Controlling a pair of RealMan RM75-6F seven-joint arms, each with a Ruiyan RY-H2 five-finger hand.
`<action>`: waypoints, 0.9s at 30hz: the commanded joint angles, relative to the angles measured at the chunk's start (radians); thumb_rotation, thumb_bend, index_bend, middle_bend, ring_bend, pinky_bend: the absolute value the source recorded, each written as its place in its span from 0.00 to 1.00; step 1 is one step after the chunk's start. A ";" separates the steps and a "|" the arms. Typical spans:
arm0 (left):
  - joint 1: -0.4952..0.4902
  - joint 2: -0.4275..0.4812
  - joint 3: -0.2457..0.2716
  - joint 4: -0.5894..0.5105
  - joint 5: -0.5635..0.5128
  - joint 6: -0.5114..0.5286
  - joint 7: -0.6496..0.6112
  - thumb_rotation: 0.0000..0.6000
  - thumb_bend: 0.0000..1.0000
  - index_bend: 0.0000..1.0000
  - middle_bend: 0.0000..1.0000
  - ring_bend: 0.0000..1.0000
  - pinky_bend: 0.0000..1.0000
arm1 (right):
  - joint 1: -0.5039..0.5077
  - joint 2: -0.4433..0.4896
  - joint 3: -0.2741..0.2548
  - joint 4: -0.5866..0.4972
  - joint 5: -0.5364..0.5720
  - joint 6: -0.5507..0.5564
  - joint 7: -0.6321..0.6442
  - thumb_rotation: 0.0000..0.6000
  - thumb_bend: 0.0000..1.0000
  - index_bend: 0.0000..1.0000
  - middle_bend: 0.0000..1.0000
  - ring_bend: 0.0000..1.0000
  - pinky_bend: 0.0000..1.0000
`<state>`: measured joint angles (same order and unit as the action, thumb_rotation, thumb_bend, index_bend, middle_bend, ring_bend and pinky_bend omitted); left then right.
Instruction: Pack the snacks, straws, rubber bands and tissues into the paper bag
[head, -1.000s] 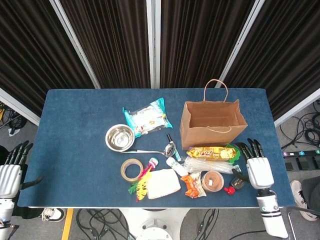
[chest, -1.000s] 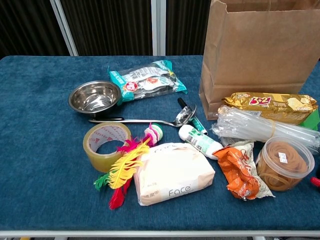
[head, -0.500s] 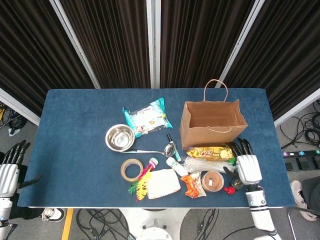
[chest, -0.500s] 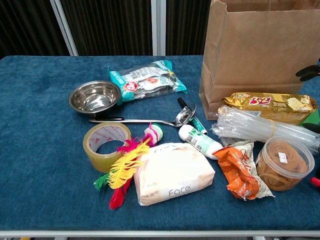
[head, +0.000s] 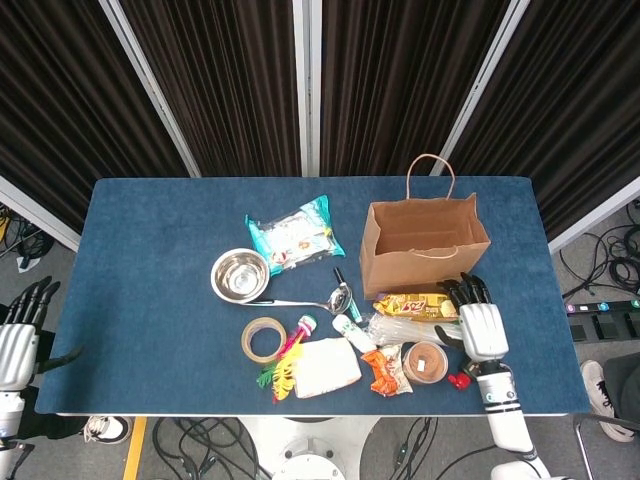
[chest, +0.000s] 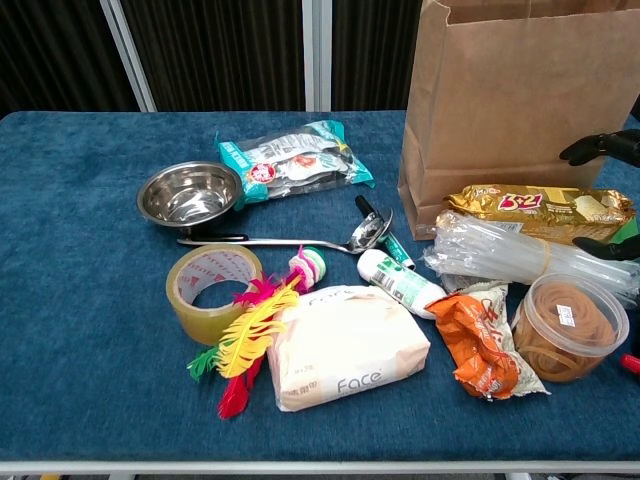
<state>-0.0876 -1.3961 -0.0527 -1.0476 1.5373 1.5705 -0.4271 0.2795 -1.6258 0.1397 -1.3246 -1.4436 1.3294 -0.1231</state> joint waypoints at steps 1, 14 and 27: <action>0.000 0.000 0.000 0.001 -0.001 -0.001 -0.002 1.00 0.02 0.08 0.14 0.01 0.14 | 0.006 -0.006 0.003 -0.004 0.009 -0.007 -0.012 1.00 0.13 0.22 0.21 0.07 0.10; 0.000 -0.004 0.001 0.016 -0.004 -0.003 -0.015 1.00 0.02 0.08 0.14 0.01 0.14 | 0.020 -0.026 0.004 -0.003 0.055 -0.036 -0.060 1.00 0.17 0.23 0.22 0.10 0.13; -0.001 -0.002 -0.001 0.015 -0.005 -0.001 -0.015 1.00 0.02 0.08 0.14 0.01 0.14 | 0.032 -0.032 0.001 -0.006 0.080 -0.059 -0.076 1.00 0.22 0.34 0.31 0.23 0.28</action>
<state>-0.0882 -1.3980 -0.0536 -1.0327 1.5322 1.5695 -0.4420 0.3108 -1.6578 0.1414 -1.3306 -1.3637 1.2712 -0.1987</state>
